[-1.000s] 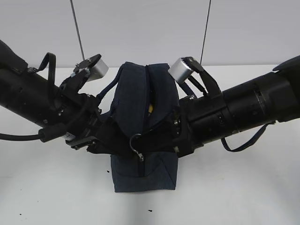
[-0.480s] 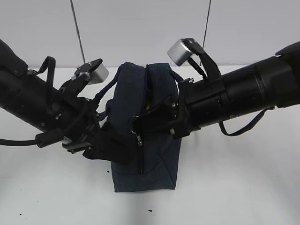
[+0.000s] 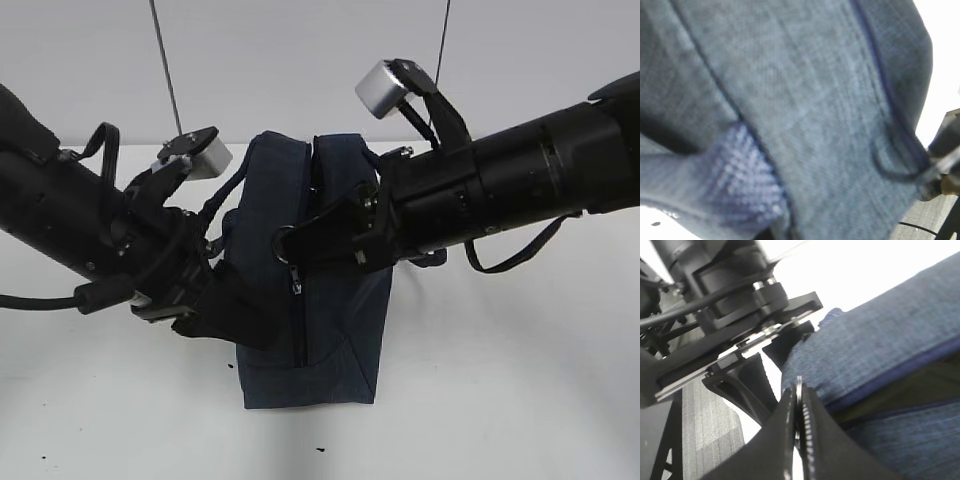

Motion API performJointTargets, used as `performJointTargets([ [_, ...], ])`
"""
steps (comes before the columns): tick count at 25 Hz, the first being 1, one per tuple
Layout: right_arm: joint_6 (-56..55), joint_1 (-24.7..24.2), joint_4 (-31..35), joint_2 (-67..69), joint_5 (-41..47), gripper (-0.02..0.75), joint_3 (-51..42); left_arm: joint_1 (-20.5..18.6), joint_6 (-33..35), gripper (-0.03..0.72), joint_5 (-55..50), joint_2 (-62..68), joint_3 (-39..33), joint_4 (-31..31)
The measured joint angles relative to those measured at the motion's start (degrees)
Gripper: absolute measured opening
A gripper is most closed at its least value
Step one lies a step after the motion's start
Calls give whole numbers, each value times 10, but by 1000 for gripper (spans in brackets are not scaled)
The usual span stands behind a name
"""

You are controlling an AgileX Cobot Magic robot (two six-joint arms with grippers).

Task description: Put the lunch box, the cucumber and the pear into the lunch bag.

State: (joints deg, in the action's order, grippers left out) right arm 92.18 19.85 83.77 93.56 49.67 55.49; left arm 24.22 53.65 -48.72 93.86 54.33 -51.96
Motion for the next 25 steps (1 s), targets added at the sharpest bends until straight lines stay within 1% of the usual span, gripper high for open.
performJointTargets([
  [3, -2, 0, 4, 0, -9, 6, 0, 0, 0, 187, 4, 0, 0, 1],
  [5, -4, 0, 4, 0, -10, 6, 2, 0, 0, 164, 5, 0, 0, 1],
  [12, -7, 0, 9, 0, -15, 6, 28, 0, 0, 151, 11, -1, 0, 1],
  [16, -16, 0, 8, 0, -34, 6, 38, 0, 0, 139, 14, -1, 1, 1],
  [19, -20, 0, 9, 0, -51, 6, 39, 0, 0, 89, 15, -1, 1, 7],
  [22, -21, 0, 11, 0, -62, 6, 39, 0, 0, 17, 15, -1, 2, 12],
  [25, -21, 0, 14, 0, -75, 6, 39, 0, 0, -6, 17, -1, 3, 14],
])
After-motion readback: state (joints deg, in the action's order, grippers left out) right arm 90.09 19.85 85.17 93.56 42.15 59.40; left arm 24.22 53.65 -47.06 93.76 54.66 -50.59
